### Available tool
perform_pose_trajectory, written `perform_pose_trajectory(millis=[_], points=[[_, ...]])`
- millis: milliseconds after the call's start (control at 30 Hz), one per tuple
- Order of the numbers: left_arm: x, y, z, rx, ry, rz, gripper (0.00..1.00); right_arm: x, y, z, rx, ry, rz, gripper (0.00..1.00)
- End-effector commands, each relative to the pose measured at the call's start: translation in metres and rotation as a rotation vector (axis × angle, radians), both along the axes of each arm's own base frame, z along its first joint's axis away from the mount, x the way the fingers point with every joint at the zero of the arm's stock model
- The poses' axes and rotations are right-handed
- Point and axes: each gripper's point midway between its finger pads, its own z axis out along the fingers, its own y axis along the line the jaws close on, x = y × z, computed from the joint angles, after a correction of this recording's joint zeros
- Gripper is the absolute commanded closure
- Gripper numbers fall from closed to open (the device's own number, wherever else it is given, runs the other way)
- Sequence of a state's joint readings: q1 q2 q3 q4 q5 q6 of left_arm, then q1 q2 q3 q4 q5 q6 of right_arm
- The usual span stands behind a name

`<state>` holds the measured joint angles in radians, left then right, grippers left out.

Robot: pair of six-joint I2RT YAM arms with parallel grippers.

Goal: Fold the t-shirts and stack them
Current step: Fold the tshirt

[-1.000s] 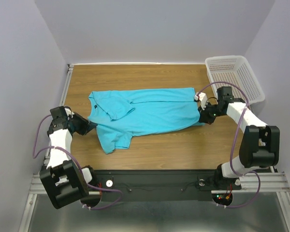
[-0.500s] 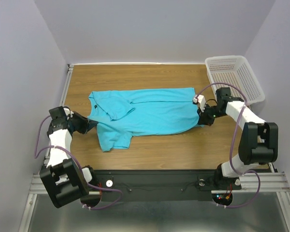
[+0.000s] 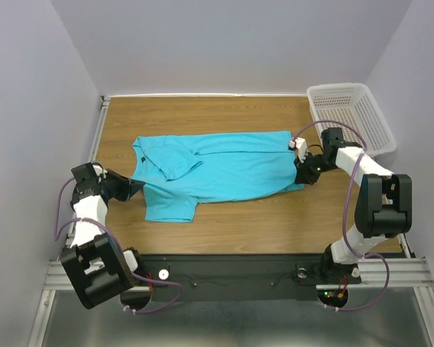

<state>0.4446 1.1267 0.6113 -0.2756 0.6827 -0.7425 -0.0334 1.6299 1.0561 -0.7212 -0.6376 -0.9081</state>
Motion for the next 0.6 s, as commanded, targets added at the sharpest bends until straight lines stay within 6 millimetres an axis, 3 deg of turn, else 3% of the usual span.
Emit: perform_pose_trajectory(millis=[0, 233, 567], points=[[0.007, 0.015, -0.002, 0.052, -0.026, 0.034, 1.00, 0.021, -0.002, 0.011, 0.012, -0.055, -0.040, 0.99], [0.005, 0.026, -0.016, 0.046, -0.001, 0.067, 1.00, 0.022, -0.004, 0.008, 0.003, -0.059, -0.052, 0.99], [0.011, 0.030, -0.012, 0.007, -0.012, 0.083, 1.00, 0.032, -0.001, 0.013, 0.032, -0.045, -0.095, 1.00]])
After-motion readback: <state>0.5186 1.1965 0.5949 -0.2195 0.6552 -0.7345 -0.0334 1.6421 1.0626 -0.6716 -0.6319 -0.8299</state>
